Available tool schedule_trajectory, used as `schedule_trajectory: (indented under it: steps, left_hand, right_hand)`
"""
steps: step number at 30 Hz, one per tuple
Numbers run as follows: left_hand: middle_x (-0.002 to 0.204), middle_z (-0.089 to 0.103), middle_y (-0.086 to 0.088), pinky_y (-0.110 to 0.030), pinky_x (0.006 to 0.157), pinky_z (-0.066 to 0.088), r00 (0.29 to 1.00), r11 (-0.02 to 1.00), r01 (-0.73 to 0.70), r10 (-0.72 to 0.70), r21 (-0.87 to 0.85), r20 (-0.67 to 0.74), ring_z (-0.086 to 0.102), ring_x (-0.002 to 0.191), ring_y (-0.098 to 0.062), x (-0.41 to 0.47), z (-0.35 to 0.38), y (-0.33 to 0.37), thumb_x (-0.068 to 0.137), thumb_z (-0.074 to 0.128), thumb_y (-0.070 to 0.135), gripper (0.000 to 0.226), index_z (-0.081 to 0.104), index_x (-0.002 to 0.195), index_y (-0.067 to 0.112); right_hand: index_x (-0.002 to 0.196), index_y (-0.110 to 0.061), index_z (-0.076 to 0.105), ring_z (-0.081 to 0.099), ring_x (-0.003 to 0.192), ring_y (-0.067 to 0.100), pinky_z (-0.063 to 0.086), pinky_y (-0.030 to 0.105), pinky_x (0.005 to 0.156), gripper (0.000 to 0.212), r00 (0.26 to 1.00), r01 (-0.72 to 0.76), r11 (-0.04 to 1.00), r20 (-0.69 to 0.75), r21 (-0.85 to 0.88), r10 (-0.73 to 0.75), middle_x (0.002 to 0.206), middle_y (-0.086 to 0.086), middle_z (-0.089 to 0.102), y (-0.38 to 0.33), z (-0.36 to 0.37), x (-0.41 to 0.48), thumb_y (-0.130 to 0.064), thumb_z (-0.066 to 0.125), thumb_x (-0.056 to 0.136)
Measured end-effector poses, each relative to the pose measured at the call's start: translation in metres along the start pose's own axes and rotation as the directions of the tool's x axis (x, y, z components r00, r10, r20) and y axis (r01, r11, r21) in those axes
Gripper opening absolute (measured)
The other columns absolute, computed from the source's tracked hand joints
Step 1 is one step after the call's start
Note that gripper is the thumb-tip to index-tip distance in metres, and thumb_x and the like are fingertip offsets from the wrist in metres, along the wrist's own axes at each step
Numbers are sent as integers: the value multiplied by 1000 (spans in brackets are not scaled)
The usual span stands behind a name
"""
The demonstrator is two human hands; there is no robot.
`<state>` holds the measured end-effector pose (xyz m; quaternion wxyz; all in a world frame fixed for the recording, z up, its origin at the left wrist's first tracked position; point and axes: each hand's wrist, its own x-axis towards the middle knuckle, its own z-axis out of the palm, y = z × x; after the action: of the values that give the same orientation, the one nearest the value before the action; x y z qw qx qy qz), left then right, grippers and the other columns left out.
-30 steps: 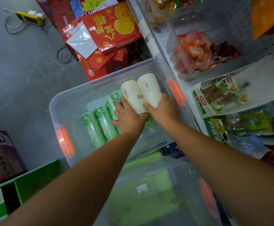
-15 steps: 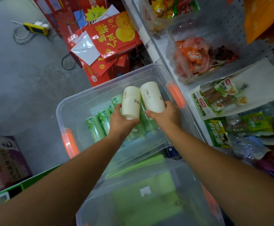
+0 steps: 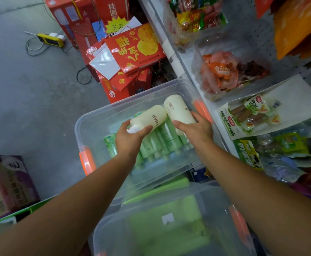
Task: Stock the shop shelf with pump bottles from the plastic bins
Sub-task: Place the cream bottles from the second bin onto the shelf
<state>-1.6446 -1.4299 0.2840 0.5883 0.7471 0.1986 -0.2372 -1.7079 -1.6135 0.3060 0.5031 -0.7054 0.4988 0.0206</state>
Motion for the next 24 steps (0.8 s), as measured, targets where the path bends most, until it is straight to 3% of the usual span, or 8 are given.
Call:
schedule_trajectory:
  steps: [4,8,12,15,19,21,24]
  left_hand:
    - [112,67,2,-23,77,57,995,996,-93,93,1,28,68,96,-11,-6,-19,6,64,92,29,64,58,119,29]
    - [109,68,1,-26,78,60,978,978,-208,208,-3,25,68,98,-14,-18,-44,19,66,91,23,58,61,115,29]
    - [117,65,12,-32,85,58,965,965,-259,261,-42,40,68,100,-10,-40,-68,40,70,89,17,67,56,127,29]
    - [120,62,8,-35,87,57,947,948,-317,318,-40,43,65,106,-16,-64,-84,60,70,88,19,68,54,127,33]
    - [119,65,3,-41,89,57,930,929,-365,367,-61,19,65,107,-18,-101,-101,95,65,90,24,67,57,122,37]
    - [117,67,3,-41,89,56,920,917,-389,392,-85,18,66,106,-17,-123,-108,117,66,90,23,66,58,123,33]
    - [114,70,3,-30,85,56,902,895,-424,430,-135,17,68,101,-12,-161,-116,155,70,89,16,59,61,122,24]
  right_hand:
    - [141,-35,48,57,112,17,47,27,81,93,997,45,999,-56,1,-45,141,-6,54,-1,-9,-6,-38,94,59]
    - [139,-41,43,59,114,15,51,30,90,100,990,132,986,-42,-101,-137,141,-12,56,-4,-23,-20,-42,95,54]
    - [138,-42,45,60,116,16,55,42,95,101,971,238,959,6,-152,-240,140,-12,56,-17,-40,-44,-44,95,50]
    - [133,-39,49,63,107,18,56,43,90,95,960,281,941,49,-186,-277,129,-6,64,-38,-62,-65,-45,95,50]
    - [128,-39,55,63,97,16,56,37,85,86,929,370,902,77,-224,-362,114,-11,61,-80,-103,-97,-48,93,51]
    - [128,-37,57,61,95,16,53,32,79,82,907,419,868,85,-265,-412,111,-10,61,-101,-126,-116,-47,93,55]
    - [129,-38,56,62,98,16,55,37,83,84,862,503,825,86,-256,-499,116,-8,63,-128,-159,-144,-47,92,54]
